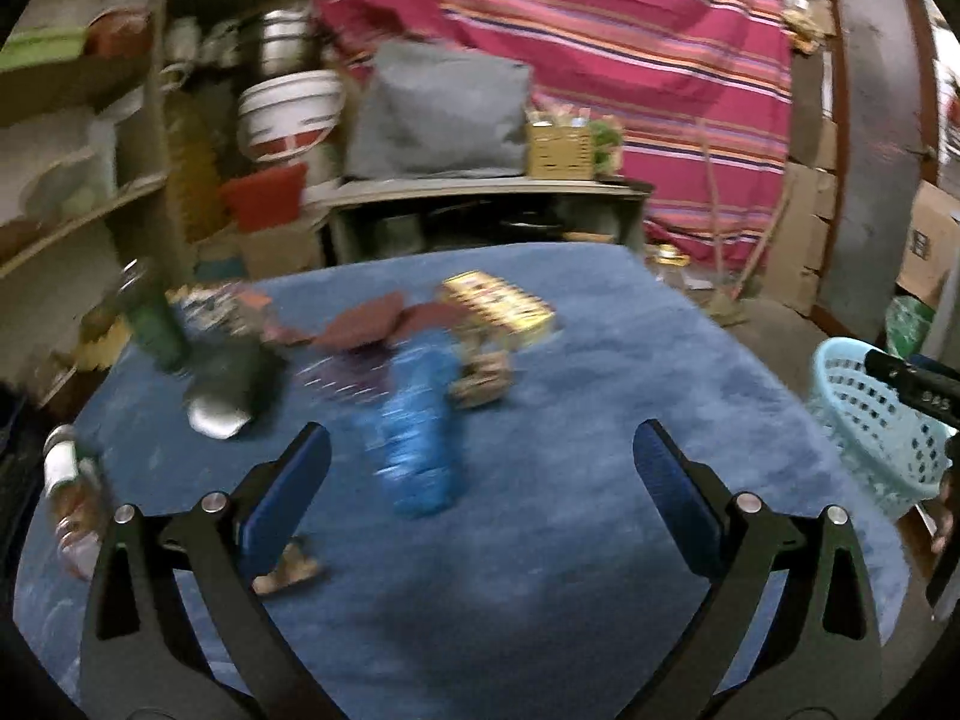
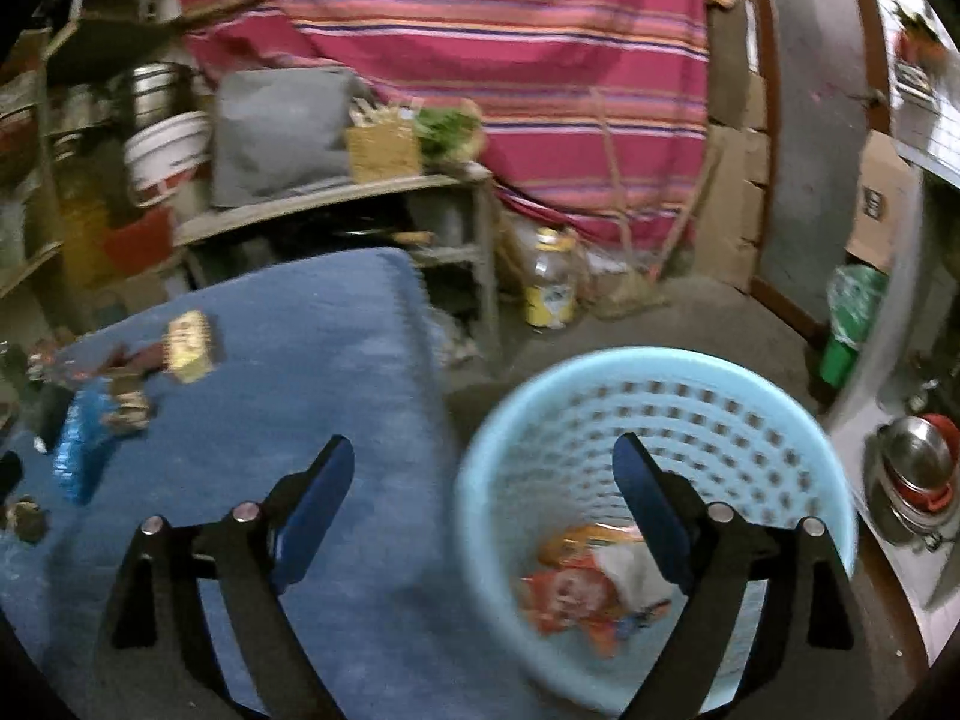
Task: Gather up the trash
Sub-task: 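Carry the white cloth with the right gripper into the basket while the left drops the orange bag there, then grasp the brown crumpled paper with the left gripper while the right moves to the blue plastic bag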
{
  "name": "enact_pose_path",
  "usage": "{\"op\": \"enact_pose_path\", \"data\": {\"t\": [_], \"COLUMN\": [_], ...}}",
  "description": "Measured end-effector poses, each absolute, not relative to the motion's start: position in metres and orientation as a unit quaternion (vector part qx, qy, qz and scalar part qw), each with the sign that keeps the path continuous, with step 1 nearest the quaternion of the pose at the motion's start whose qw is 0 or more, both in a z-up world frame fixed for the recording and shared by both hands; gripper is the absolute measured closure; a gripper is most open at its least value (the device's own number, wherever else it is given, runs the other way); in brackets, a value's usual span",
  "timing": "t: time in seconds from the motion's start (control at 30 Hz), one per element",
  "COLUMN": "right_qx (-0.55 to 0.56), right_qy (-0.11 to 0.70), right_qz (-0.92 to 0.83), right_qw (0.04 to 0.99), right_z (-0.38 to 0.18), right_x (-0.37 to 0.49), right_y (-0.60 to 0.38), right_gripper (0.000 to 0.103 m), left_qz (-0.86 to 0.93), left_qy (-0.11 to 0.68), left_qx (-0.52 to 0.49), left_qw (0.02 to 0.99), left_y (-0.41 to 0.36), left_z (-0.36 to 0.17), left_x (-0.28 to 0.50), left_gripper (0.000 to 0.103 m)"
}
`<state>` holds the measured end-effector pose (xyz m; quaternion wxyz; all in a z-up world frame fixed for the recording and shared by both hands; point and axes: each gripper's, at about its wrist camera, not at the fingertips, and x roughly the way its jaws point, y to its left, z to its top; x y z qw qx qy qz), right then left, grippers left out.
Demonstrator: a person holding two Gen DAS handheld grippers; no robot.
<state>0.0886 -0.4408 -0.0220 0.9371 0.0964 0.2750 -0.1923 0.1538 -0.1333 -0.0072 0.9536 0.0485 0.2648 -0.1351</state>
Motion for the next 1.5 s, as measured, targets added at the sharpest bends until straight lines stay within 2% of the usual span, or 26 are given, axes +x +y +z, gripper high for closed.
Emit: {"op": "enact_pose_path", "data": {"t": [0.33,0.63,0.7,0.77,0.8,0.83,1.0,1.5], "right_qx": [0.052,0.053,0.053,0.05,0.049,0.049,0.044,0.019], "right_qy": [0.285,0.306,0.307,0.309,0.31,0.311,0.315,0.316], "right_qz": [-0.133,-0.113,-0.108,-0.104,-0.101,-0.099,-0.087,-0.041], "right_qw": [0.948,0.944,0.944,0.944,0.944,0.944,0.944,0.948], "right_z": [-0.024,-0.031,-0.032,-0.033,-0.033,-0.034,-0.036,-0.038], "right_x": [0.125,0.148,0.151,0.154,0.156,0.157,0.164,0.19], "right_y": [-0.351,-0.312,-0.304,-0.297,-0.293,-0.29,-0.271,-0.203], "right_gripper": [0.016,0.016,0.016,0.016,0.016,0.016,0.016,0.016], "left_qz": [-0.058,-0.076,-0.083,-0.093,-0.097,-0.104,-0.11,-0.026], "left_qy": [0.313,0.375,0.379,0.392,0.397,0.403,0.39,0.284], "left_qx": [0.028,0.018,0.02,0.022,0.02,0.016,0.012,-0.008], "left_qw": [0.948,0.924,0.921,0.915,0.913,0.909,0.914,0.958], "left_y": [-0.043,-0.032,-0.035,-0.038,-0.038,-0.038,-0.034,0.018], "left_z": [-0.045,-0.068,-0.071,-0.075,-0.076,-0.078,-0.072,-0.02], "left_x": [0.179,0.201,0.202,0.205,0.207,0.209,0.207,0.2], "left_gripper": [0.005,0.006,0.012,0.028,0.041,0.044,0.049,0.049]}}
